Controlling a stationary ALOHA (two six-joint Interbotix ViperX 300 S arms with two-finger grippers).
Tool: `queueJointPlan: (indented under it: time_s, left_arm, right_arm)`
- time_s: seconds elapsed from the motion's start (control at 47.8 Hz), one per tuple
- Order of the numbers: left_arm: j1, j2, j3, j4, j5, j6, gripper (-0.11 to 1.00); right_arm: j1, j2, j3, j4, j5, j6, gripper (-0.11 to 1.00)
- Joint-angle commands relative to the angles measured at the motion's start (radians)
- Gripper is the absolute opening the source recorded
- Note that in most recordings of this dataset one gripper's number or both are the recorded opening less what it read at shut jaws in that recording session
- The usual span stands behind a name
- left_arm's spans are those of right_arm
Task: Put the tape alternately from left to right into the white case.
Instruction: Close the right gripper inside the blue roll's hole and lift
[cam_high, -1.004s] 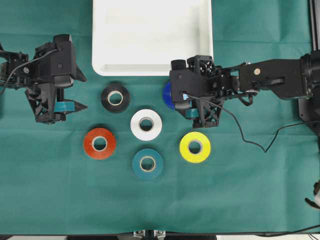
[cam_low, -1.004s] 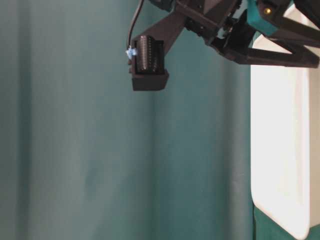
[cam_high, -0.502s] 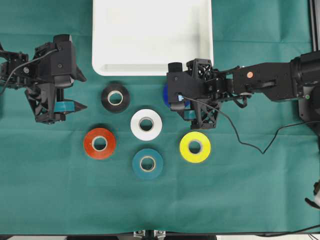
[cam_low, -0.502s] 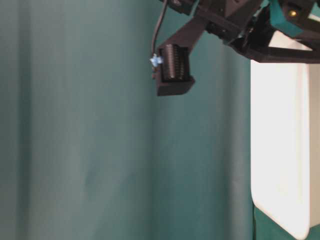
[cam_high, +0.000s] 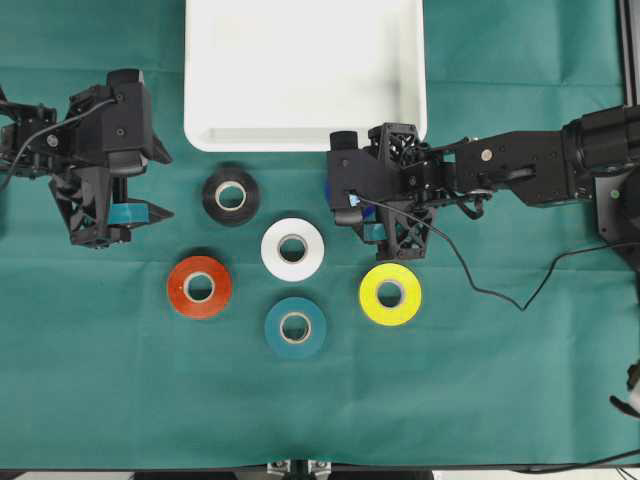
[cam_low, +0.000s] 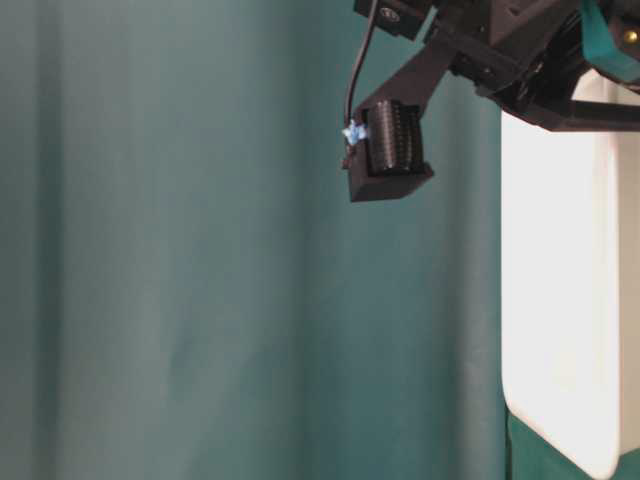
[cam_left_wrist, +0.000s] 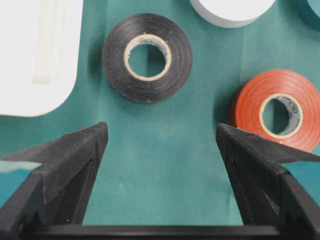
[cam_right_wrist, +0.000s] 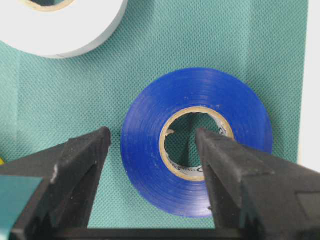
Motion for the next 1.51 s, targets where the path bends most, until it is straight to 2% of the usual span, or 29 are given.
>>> queueJointPlan:
  time_s: [0.0,0.669,0.774,0.899,1.192,1.485]
  left_arm:
    - [-0.003,-0.006,-0.012,0.000,-0.003,-0.002,0.81]
    - [-0.003,-0.006,-0.017,0.002,0.006,-0.005,0.81]
    - [-0.003,-0.006,-0.018,0.000,0.015,-0.005,0.81]
    - [-0.003,-0.006,-0.018,0.000,0.017,-0.005,0.81]
    - [-0.002,-0.008,-0.020,0.000,0.017,-0.005,0.81]
    - [-0.003,-0.012,-0.023,0.000,0.015,-0.005,0.81]
  right_arm:
    - [0.000,-0.006,-0.018,0.002,-0.008,0.003,0.72]
    - [-0.011,0.011,-0.018,0.000,-0.017,0.003,0.71]
    - [-0.011,0.011,-0.015,0.000,-0.011,0.002,0.62]
    - [-0.009,0.011,-0.020,0.000,-0.002,0.002,0.32]
    - [0.000,-0.003,-0.052,0.000,0.043,0.000,0.31]
    - [0.048,-0.106,-0.081,0.002,0.041,0.000,0.31]
